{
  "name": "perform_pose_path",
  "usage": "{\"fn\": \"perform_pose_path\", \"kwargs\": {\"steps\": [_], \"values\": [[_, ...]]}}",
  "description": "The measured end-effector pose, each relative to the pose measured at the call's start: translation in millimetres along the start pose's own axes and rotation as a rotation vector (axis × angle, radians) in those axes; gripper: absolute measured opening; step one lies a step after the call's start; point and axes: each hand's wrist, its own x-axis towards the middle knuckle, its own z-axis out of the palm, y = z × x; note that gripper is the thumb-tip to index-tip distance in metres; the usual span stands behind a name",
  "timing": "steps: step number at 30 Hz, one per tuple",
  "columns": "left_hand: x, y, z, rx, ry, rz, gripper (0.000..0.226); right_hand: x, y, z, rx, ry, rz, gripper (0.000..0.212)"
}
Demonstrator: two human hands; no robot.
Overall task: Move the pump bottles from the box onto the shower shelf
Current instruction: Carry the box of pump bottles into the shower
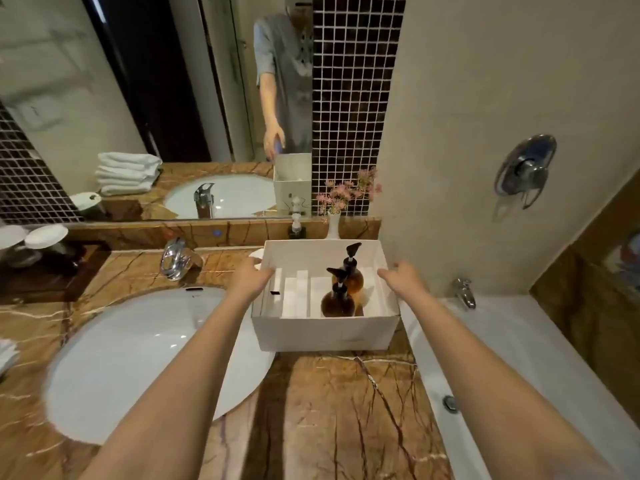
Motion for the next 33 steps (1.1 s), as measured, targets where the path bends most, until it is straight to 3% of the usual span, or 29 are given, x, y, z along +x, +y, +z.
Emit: {"fn": "perform_pose_path", "kwargs": {"steps": [3, 6, 10, 18, 25, 33], "values": [[12.0, -10.1, 7.7, 0.084, 0.058, -0.05, 0.041, 11.3, 6.0, 12.5, -0.046, -0.047, 0.035, 0.04], [22.8, -24.4, 15.5, 0.152, -0.003, -0.074, 0.026, 21.1, 14.3, 27.8, -0.061, -0.082, 0.049, 0.036], [33.2, -38.4, 18.0, 0.207, -0.028, -0.112, 0.02, 33.0, 19.0, 32.4, -0.176, -0.024, 0.083, 0.018], [39.1, -40.0, 26.2, 0.387, 0.008, -0.086, 0.008, 46.3, 20.7, 35.1, -0.299, 0.019, 0.071, 0.023], [33.4, -35.3, 20.0, 0.382, 0.016, -0.065, 0.009, 41.3, 19.0, 29.5, -0.275, 0.014, 0.052, 0.024], [16.5, 20.0, -28.9, 0.414, 0.06, -0.01, 0.016, 23.7, -25.0, -11.9, -0.267, 0.002, -0.026, 0.018]]}}
